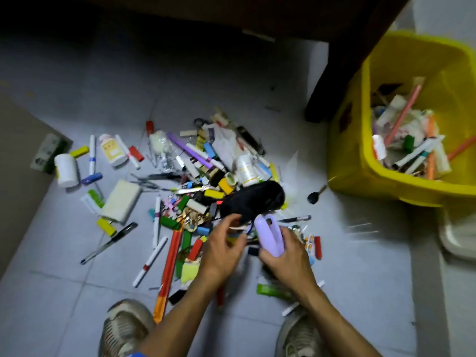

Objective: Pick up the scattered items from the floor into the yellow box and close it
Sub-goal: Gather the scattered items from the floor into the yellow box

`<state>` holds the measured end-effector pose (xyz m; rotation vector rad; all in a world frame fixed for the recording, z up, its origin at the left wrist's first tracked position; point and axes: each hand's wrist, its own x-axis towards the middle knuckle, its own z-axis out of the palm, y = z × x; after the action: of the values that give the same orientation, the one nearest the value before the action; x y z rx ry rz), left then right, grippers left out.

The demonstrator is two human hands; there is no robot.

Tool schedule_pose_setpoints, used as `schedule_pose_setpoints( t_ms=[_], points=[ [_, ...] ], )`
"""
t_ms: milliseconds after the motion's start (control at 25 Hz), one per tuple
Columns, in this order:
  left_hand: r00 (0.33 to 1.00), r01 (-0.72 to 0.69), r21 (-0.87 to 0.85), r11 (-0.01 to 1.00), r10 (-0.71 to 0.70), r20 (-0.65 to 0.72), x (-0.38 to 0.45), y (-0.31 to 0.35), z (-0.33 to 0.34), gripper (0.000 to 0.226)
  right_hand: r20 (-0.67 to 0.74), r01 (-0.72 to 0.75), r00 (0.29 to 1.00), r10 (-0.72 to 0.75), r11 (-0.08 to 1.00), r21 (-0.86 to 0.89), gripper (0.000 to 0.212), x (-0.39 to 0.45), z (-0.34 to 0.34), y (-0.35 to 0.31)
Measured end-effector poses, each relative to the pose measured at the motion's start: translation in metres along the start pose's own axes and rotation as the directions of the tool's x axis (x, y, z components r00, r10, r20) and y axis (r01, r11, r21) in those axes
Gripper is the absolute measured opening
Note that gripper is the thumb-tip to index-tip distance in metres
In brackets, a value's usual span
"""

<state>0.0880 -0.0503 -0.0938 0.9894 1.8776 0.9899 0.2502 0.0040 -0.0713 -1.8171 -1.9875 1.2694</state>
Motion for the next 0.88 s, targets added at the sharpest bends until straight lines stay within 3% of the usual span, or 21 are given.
schedule_pose_setpoints(
  t_ms=[80, 200, 280, 360, 520, 600, 720, 800, 880],
  points=[
    [0.995, 0.014, -0.087, 0.996, -0.022, -0.093, 0.021, 0.031, 0.0, 0.027, -0.224, 0.068, 0.975, -0.01, 0.966, 0.251, 0.038, 0.005, -0.044, -0.032],
    [0.999, -0.005, -0.083, 0.996, 0.001, -0.046, 0.042, 0.081, 0.001, 0.022, -0.491, 0.27, 0.87, 0.044, 0.791, 0.55, 0.052, 0.025, -0.133, -0.085],
    [0.999, 0.011, -0.089, 0.996, -0.014, -0.037, 0.043, 0.101, -0.003, 0.023, -0.449, 0.234, 0.876, 0.178, 0.655, 0.718, 0.055, 0.042, -0.176, -0.108],
    [0.997, 0.051, -0.094, 0.994, -0.056, -0.058, 0.039, 0.106, -0.011, 0.021, -0.324, 0.092, 0.917, 0.232, 0.669, 0.738, 0.047, 0.048, -0.18, -0.114],
    [0.969, 0.19, -0.082, 0.978, -0.2, -0.143, 0.009, 0.063, -0.044, 0.019, 0.018, -0.11, 0.993, 0.118, 0.841, 0.53, 0.04, 0.02, -0.085, -0.1],
    [0.926, 0.318, -0.038, 0.947, -0.319, -0.2, -0.004, 0.03, -0.065, 0.018, 0.258, -0.138, 0.965, 0.044, 0.925, 0.355, 0.03, 0.006, -0.034, -0.092],
    [0.831, 0.5, 0.147, 0.853, -0.426, -0.358, -0.02, -0.015, -0.095, 0.016, 0.482, 0.08, 0.872, -0.081, 0.997, 0.023, 0.027, -0.003, 0.019, -0.081],
    [0.798, 0.584, 0.266, 0.767, -0.483, -0.359, -0.029, -0.038, -0.109, 0.017, 0.516, 0.313, 0.844, -0.146, 0.915, -0.253, 0.024, -0.007, 0.05, -0.074],
    [0.79, 0.613, 0.341, 0.713, -0.548, -0.275, -0.036, -0.054, -0.112, 0.021, 0.454, 0.383, 0.878, -0.153, 0.794, -0.472, 0.027, -0.007, 0.077, -0.066]
  ],
)
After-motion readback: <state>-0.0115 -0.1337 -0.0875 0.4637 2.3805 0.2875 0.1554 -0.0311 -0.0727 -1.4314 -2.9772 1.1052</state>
